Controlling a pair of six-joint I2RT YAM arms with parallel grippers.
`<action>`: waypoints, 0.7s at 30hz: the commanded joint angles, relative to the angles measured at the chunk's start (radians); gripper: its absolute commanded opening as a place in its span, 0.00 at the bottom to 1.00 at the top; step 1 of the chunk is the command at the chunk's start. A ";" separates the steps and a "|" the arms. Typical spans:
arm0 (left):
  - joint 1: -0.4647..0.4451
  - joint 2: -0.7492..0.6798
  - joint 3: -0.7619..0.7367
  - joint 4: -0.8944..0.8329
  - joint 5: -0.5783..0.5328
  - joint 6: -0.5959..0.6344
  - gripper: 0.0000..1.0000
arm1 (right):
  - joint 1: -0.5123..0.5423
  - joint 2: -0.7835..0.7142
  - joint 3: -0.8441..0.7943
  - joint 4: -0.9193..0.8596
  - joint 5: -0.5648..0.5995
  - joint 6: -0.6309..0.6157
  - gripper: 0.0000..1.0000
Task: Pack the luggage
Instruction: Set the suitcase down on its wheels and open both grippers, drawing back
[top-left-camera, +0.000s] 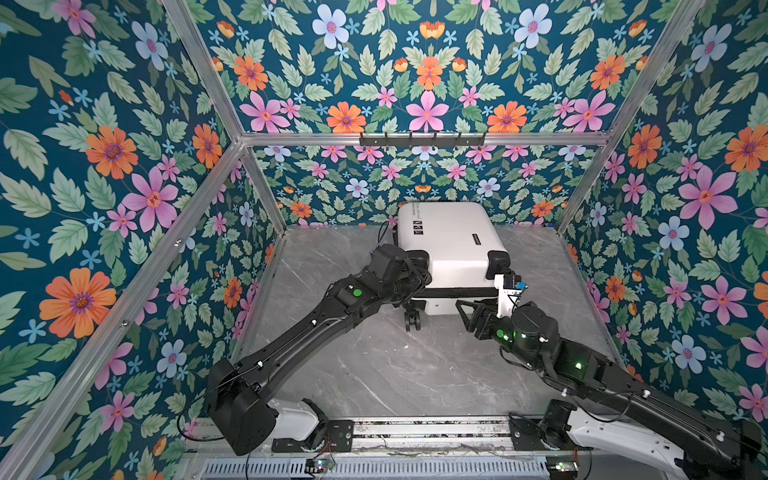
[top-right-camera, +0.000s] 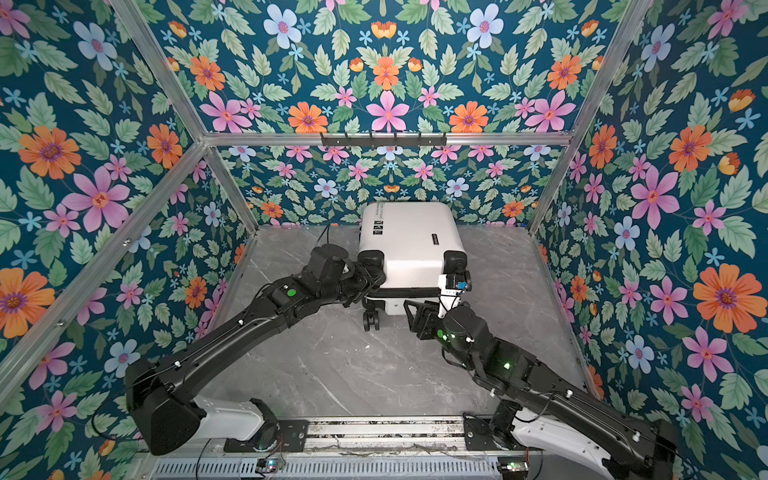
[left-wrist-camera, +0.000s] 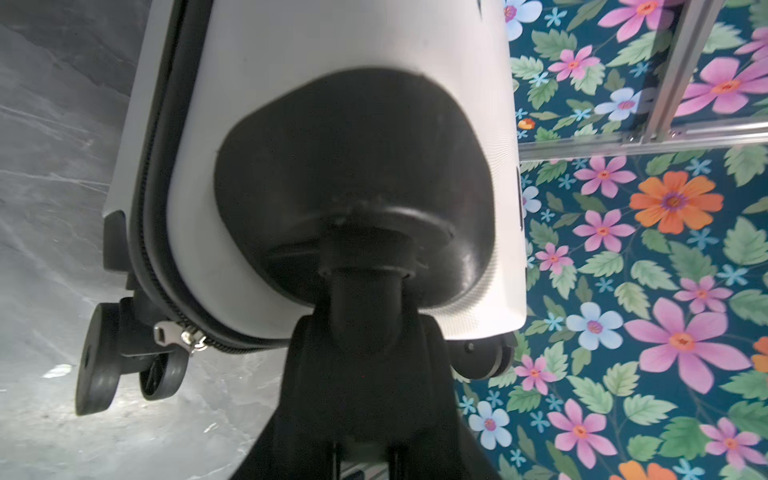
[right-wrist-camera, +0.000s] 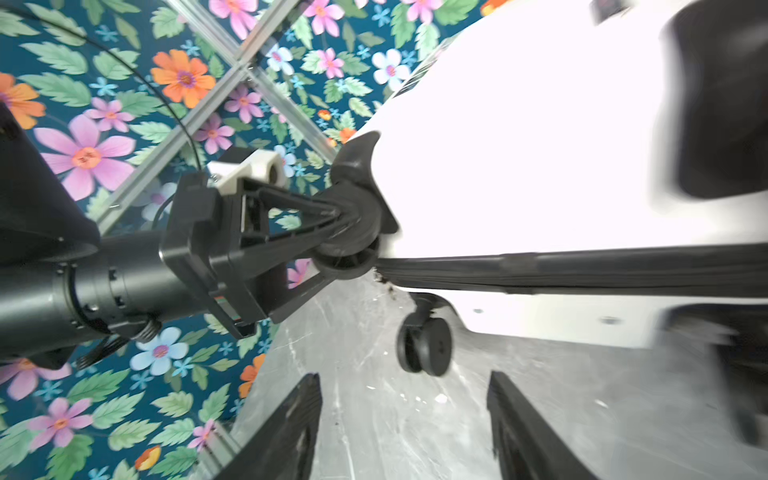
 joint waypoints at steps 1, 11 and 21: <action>0.012 -0.016 -0.033 0.108 0.012 0.113 0.00 | -0.007 -0.051 0.044 -0.275 0.128 0.053 0.66; 0.015 0.042 -0.025 -0.004 -0.032 0.465 0.00 | -0.072 -0.108 0.142 -0.546 0.207 0.144 0.68; 0.015 0.029 -0.122 0.012 -0.148 0.633 0.15 | -0.083 -0.031 0.177 -0.542 0.202 0.171 0.75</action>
